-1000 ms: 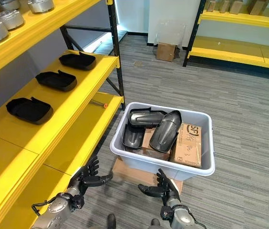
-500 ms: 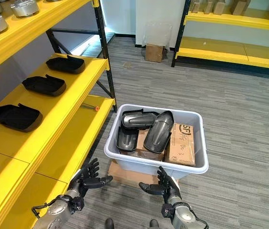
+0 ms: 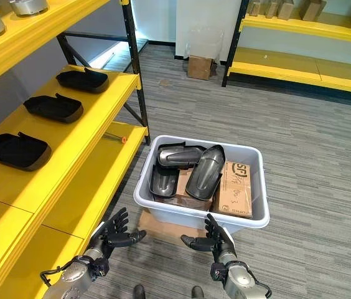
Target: Move parts from the plastic box to the shelf.
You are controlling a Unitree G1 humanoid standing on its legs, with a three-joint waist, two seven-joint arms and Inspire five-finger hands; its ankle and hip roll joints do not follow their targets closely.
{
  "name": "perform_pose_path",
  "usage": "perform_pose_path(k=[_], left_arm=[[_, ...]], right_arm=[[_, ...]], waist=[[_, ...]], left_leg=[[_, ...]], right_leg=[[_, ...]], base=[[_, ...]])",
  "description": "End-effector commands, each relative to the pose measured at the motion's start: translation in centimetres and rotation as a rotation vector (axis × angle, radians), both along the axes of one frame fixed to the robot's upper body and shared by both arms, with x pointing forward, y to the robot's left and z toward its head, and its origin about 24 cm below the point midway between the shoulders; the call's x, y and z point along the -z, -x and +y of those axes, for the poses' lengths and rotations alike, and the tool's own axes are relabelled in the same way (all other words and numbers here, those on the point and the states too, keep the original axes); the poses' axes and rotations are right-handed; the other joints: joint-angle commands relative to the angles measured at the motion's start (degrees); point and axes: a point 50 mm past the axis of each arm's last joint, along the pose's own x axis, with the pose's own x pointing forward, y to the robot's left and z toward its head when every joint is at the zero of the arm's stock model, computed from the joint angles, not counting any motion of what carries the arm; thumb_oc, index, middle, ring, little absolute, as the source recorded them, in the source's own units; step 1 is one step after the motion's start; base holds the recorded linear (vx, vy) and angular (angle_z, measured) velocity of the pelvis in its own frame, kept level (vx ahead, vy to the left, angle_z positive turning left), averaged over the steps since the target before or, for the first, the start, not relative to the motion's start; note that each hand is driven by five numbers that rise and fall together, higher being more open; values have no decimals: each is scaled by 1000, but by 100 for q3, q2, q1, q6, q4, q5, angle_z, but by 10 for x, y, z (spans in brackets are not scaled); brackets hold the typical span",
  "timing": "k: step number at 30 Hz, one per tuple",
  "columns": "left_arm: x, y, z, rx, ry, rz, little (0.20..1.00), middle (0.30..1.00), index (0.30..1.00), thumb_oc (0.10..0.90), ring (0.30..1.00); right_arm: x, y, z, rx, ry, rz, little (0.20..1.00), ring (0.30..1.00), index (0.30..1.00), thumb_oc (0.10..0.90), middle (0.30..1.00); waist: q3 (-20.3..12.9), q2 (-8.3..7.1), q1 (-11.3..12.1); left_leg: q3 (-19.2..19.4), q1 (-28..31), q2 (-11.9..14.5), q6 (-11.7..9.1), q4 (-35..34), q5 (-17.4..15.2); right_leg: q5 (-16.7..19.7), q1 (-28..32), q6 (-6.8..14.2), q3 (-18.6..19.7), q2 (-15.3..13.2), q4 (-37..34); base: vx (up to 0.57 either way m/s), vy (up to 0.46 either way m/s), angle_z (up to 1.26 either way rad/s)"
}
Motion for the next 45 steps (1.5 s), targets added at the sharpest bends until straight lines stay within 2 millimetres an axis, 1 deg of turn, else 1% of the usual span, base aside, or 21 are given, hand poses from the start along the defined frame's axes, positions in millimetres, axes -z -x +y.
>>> perform_pose_path(k=[1, 5, 6, 7, 8, 12, 14, 17, 21, 31, 32, 33, 34, 35, 36, 37, 38, 39, 41, 43, 45], left_arm=[[-40, -30, 2, 33, -5, -236, 1000, 1000, 1000, 900, 1000], [-43, -31, 3, 28, -12, -252, 1000, 1000, 1000, 900, 1000], [-45, -31, 3, 29, -11, -256, 1000, 1000, 1000, 900, 1000], [-43, -30, 3, 28, -7, -246, 1000, 1000, 1000, 900, 1000], [-43, -30, 3, 27, -6, -247, 1000, 1000, 1000, 900, 1000], [-43, -30, 6, 22, -5, -244, 1000, 1000, 1000, 900, 1000], [-42, -30, 7, 13, 1, -244, 1000, 1000, 1000, 900, 1000], [-38, -28, 6, 21, 0, -225, 1000, 1000, 1000, 900, 1000], [-35, -25, 6, 13, 0, -216, 1000, 1000, 1000, 900, 1000], [-36, -27, 1, 7, 18, -217, 1000, 1000, 1000, 900, 1000], [-37, -28, 1, 5, 25, -220, 1000, 1000, 1000, 900, 1000], [-37, -28, 1, 5, 24, -220, 1000, 1000, 1000, 900, 1000], [-38, -30, 2, -10, 30, -229, 1000, 1000, 1000, 900, 1000], [-38, -31, 0, -8, 41, -224, 1000, 1000, 1000, 900, 1000], [-38, -31, 0, -8, 40, -225, 1000, 1000, 1000, 900, 1000], [-42, -34, -2, 0, 48, -243, 1000, 1000, 1000, 900, 1000], [-42, -34, -2, 0, 48, -243, 1000, 1000, 1000, 900, 1000], [-42, -34, -3, 9, 42, -245, 1000, 1000, 1000, 900, 1000], [-40, -32, -2, 3, 32, -239, 1000, 1000, 1000, 900, 1000], [-38, -32, -4, 0, 32, -230, 1000, 1000, 1000, 900, 1000], [-35, -31, -3, -8, 35, -221, 1000, 1000, 1000, 900, 1000]], right_arm=[[-34, -25, 11, -47, -31, -211, 1000, 1000, 1000, 900, 1000], [-34, -27, 19, -62, -49, -212, 1000, 1000, 1000, 900, 1000], [-35, -27, 20, -67, -50, -215, 1000, 1000, 1000, 900, 1000], [-33, -27, 23, -73, -58, -205, 1000, 1000, 1000, 900, 1000], [-32, -27, 23, -76, -57, -201, 1000, 1000, 1000, 900, 1000], [-34, -31, 25, -106, -46, -209, 1000, 1000, 1000, 900, 1000], [-38, -35, 26, -122, -33, -223, 1000, 1000, 1000, 900, 1000], [-36, -33, 25, -122, -30, -215, 1000, 1000, 1000, 900, 1000], [-35, -29, 19, -100, -26, -209, 1000, 1000, 1000, 900, 1000], [-36, -26, 16, -90, -32, -215, 1000, 1000, 1000, 900, 1000], [-35, -25, 15, -81, -37, -208, 1000, 1000, 1000, 900, 1000], [-35, -25, 15, -81, -37, -208, 1000, 1000, 1000, 900, 1000], [-35, -25, 14, -85, -39, -214, 1000, 1000, 1000, 900, 1000], [-37, -27, 12, -76, -39, -218, 1000, 1000, 1000, 900, 1000], [-37, -27, 12, -76, -40, -219, 1000, 1000, 1000, 900, 1000], [-43, -30, 12, -88, -34, -249, 1000, 1000, 1000, 900, 1000], [-43, -30, 12, -88, -34, -249, 1000, 1000, 1000, 900, 1000], [-43, -30, 9, -85, -22, -246, 1000, 1000, 1000, 900, 1000], [-43, -29, 7, -71, -16, -249, 1000, 1000, 1000, 900, 1000], [-42, -29, 5, -67, -8, -246, 1000, 1000, 1000, 900, 1000], [-39, -27, 6, -69, -13, -230, 1000, 1000, 1000, 900, 1000]], waist=[[-300, -116, -1], [-18, 14, -81], [60, 57, -48], [110, 121, 8], [98, 120, 31], [91, 160, 4], [116, 87, 5], [14, 6, -8], [-192, 46, -81], [-296, 147, -249], [-290, 138, -235], [-309, 129, -247], [-276, 90, -184], [-128, 8, -95], [-142, -3, -113], [-16, -147, 12], [-17, -147, 9], [-49, -201, 1], [-64, -113, 104], [-72, 21, 101], [-84, 107, 85]], left_leg=[[-157, -569, 108, 164, 1294, -925], [-19, -402, -42, 362, 1210, -1004], [54, -308, -57, 395, 1183, -1031], [192, -140, -126, 457, 1102, -1098], [272, -73, -148, 468, 1075, -1144], [401, 163, -74, 430, 958, -1304], [546, 185, -72, 403, 1031, -1318], [507, 206, 1, 291, 1112, -1342], [448, 461, 236, 142, 848, -1255], [404, 610, 702, -148, 673, -938], [403, 488, 897, -303, 1024, -686], [390, 457, 888, -302, 1019, -664], [310, 164, 1106, -482, 1964, -128], [58, -392, 1097, -528, 2785, 297], [39, -426, 1082, -524, 2784, 316], [-311, -754, 789, -473, 3172, 276], [-314, -756, 788, -473, 3173, 276], [-67, -864, 1226, -471, 2260, 298], [-130, -759, 1481, -510, 910, 496], [-142, -751, 1623, -629, 340, 825], [27, -541, 1715, -673, 258, 711]], right_leg=[[642, -510, 507, -63, -781, 802], [1418, -1287, 536, 129, -835, 1731], [1377, -1392, 504, -66, -853, 1830], [1186, -1565, 437, -776, -978, 1909], [1127, -1538, 436, -1150, -1109, 1778], [854, -1621, 469, -1638, -951, 1255], [1033, -1654, 443, -1960, -975, 825], [925, -1372, 360, -1806, -815, 607], [714, -1193, 263, -1814, -593, 689], [181, -1420, 8, -1673, -267, 1207], [42, -1247, -117, -1698, -94, 1129], [65, -1258, -121, -1709, -101, 1102], [-7, -1061, -288, -1720, 124, 906], [-53, -834, -438, -1735, 175, 762], [-38, -847, -439, -1752, 161, 747], [-62, -721, -502, -1719, 162, 638], [-62, -721, -502, -1722, 161, 638], [-130, -624, -414, -1746, 110, 605], [-303, -537, -324, -1622, 159, 686], [-384, -507, -284, -1556, 204, 792], [-470, -476, -235, -1502, 203, 915]], base=[[-56, 193, -1], [-49, 218, -13], [2, 281, -51], [44, 243, -68], [66, 171, -86], [95, -3, -55], [67, -115, -28], [85, -140, 0], [172, -171, 11], [87, -126, -3], [43, -127, 8], [113, -327, 12], [28, -324, 6], [28, -322, 7], [-7, -208, -1], [24, -89, -9], [157, -63, -23], [201, 72, -16], [230, 149, 4], [126, 132, -10], [87, 127, -38]])
